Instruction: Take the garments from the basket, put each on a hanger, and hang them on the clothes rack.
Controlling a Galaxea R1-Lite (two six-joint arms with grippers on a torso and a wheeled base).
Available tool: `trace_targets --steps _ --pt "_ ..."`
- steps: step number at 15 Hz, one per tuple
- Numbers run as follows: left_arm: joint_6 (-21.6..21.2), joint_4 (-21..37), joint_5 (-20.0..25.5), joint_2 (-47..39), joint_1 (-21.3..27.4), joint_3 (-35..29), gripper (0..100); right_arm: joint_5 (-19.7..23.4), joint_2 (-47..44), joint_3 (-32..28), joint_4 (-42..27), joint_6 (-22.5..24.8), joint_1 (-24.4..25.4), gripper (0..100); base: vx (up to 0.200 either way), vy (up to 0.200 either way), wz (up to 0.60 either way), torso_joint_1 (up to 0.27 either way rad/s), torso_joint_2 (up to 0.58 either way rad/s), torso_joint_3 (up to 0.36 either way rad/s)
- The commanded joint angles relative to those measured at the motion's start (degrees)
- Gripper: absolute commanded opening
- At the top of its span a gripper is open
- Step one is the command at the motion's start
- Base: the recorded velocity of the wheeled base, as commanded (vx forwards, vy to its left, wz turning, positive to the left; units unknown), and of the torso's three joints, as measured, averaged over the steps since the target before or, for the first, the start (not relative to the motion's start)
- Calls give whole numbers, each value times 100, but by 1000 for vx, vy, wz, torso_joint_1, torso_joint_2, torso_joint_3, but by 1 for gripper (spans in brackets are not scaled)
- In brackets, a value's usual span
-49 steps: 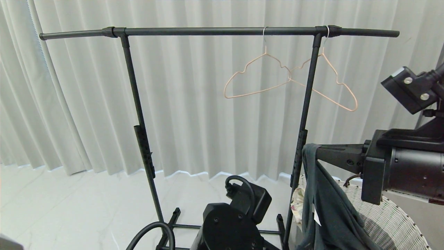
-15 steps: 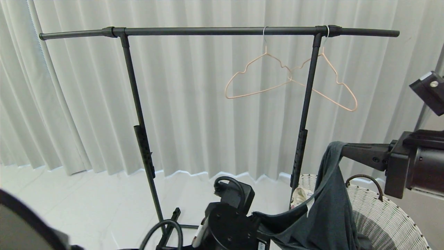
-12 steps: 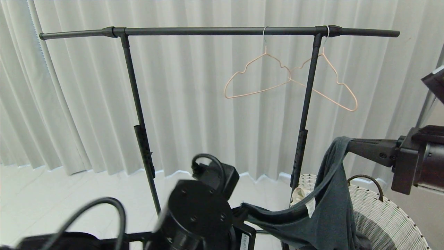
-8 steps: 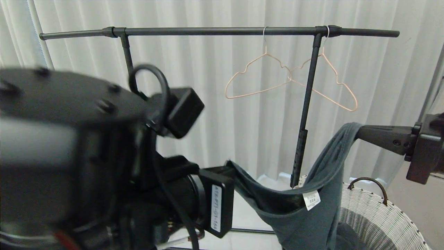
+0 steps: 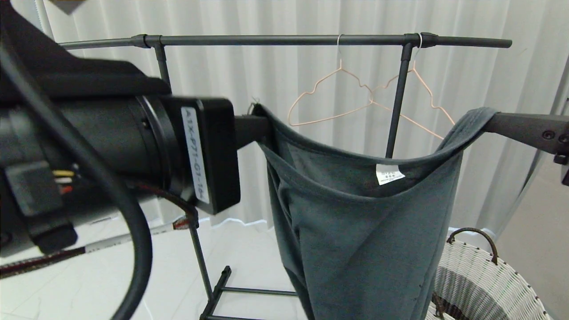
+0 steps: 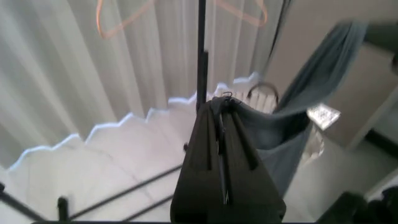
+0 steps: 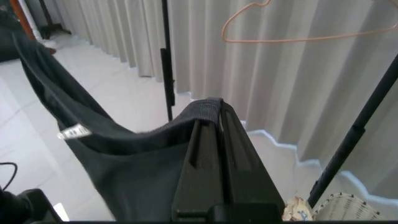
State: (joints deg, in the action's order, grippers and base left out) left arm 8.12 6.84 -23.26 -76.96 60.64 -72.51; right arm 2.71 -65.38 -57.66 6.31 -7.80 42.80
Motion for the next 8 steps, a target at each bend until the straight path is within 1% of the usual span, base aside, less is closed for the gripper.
trace_targets --steps 1,2,3,4,5,6,7,8 --pt "-12 63 -47 -65 -105 -325 0 11 25 -26 10 33 0 0 0 0 0 0 0 0" --pt "-153 344 -188 -38 -254 -466 0 11 16 -43 19 51 9 0 0 0 0 0 0 0" --pt "-337 555 -311 -12 -280 -457 0 11 8 -43 10 68 9 0 0 0 0 0 0 0" --pt "-575 784 -416 5 -368 -404 0 2 -19 -43 -7 191 9 0 0 0 0 0 0 0" --pt "-742 889 -434 -3 -447 -360 0 2 -19 -43 -25 279 9 0 0 0 0 0 0 0" --pt "-1049 907 -443 -47 -570 -290 0 2 -63 -26 -43 402 9 0 0 0 0 0 0 0" --pt "-1225 907 -443 -223 -641 -334 0 -7 -168 -70 -25 525 9 0 0 0 0 0 0 0" --pt "-1243 907 -443 -293 -641 -431 0 2 -291 -228 -25 613 9 0 0 0 0 0 0 0"
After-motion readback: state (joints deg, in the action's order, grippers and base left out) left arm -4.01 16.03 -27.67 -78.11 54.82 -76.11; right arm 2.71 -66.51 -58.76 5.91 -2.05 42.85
